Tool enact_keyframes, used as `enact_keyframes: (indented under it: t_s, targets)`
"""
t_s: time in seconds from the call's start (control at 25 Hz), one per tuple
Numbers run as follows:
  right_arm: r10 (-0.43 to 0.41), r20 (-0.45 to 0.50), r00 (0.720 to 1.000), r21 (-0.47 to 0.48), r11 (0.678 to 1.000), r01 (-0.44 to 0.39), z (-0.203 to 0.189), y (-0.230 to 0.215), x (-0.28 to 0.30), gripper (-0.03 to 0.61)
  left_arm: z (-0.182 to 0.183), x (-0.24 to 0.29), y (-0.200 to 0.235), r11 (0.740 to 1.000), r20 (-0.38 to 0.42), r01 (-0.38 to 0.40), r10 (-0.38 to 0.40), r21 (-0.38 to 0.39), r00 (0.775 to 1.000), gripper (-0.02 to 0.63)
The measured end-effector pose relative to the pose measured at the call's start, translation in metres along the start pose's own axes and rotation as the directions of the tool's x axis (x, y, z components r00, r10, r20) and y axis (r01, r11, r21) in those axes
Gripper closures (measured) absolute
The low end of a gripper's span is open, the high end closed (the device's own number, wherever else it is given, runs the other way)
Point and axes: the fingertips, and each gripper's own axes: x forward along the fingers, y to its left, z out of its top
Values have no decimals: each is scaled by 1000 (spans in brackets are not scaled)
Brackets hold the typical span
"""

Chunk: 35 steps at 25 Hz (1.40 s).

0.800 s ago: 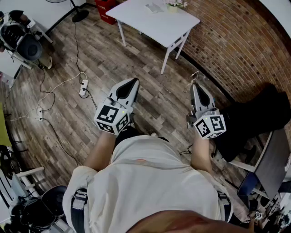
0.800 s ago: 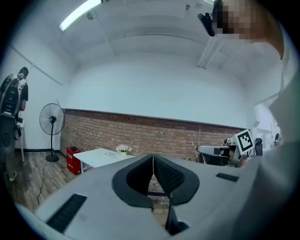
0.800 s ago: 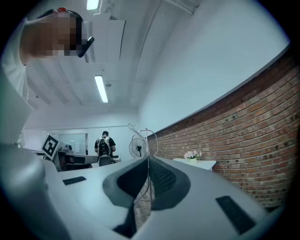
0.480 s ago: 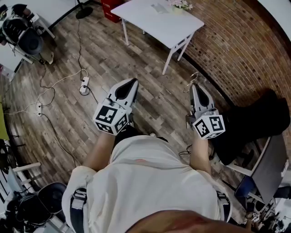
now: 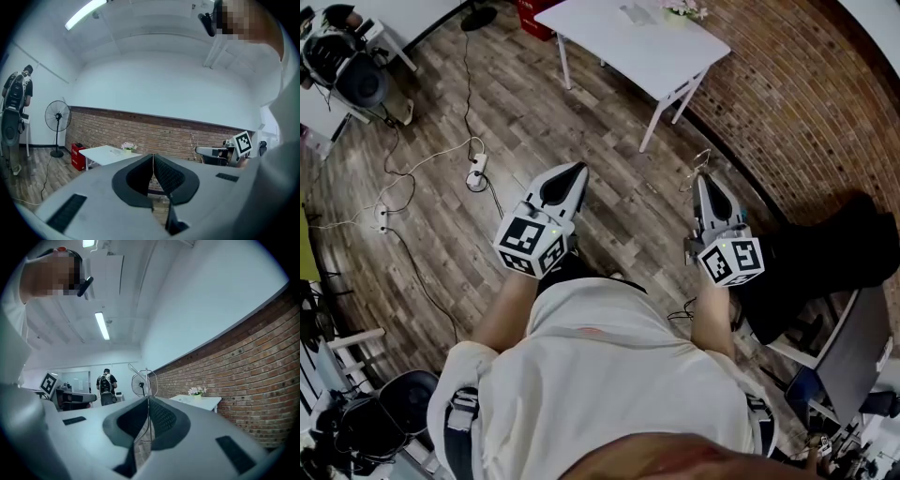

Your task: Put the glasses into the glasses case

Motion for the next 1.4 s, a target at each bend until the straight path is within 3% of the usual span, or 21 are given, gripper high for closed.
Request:
enact_keyframes:
  t_s: [0.24,0.48,0.84,1.12,1.4]
  targets:
    - [36,31,999,-12,999,-35,9,3,45,517,5,22,39,1000,-10,0,0,-12,1000,595]
    - [16,29,999,-28,1000,-15,23,4,113,517,24,47,100,1000,6,18,-18,-19,1000,595]
    - [5,17,1000,-58,998,-4,24,40,210,517,35,56,200,998,3,41,-40,-44,999,595]
    - [1,-25,1000,-50,999,-2,10,48,257,517,31,65,245,997,-21,42,-43,-64,999,595]
    - [8,-40,999,-41,999,-10,9,25,303,517,39,96,279,999,-22,19,-20,-49,1000,595]
